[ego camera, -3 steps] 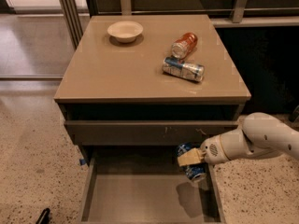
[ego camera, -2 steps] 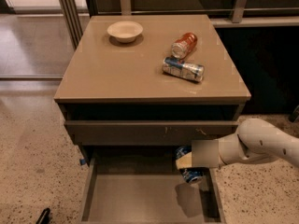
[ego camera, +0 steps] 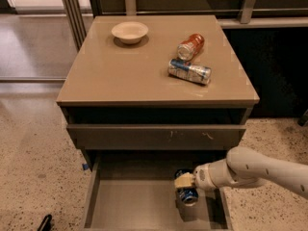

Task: Place pepsi can into middle drawer

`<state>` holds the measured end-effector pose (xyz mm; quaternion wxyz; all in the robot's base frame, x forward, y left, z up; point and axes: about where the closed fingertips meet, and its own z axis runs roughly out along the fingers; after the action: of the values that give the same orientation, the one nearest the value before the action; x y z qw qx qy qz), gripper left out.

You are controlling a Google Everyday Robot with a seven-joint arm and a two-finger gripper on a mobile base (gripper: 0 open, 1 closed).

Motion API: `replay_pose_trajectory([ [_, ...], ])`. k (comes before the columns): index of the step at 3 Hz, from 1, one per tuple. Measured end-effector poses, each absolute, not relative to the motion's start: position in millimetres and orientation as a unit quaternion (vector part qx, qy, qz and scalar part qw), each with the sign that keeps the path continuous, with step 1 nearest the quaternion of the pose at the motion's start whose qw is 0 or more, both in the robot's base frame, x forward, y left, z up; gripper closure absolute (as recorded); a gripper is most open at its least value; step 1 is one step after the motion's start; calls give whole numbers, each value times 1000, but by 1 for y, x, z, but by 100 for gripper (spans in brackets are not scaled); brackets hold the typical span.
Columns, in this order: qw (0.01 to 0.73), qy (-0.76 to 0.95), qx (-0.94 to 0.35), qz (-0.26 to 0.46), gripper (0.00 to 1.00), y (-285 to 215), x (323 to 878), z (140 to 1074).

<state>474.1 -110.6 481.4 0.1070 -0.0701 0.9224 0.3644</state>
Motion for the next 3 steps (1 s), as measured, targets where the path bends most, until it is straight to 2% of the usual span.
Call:
replay_pose_trajectory([
  [2, 63, 932, -57, 352, 100, -78, 486, 400],
  [3, 60, 932, -58, 353, 81, -76, 485, 398],
])
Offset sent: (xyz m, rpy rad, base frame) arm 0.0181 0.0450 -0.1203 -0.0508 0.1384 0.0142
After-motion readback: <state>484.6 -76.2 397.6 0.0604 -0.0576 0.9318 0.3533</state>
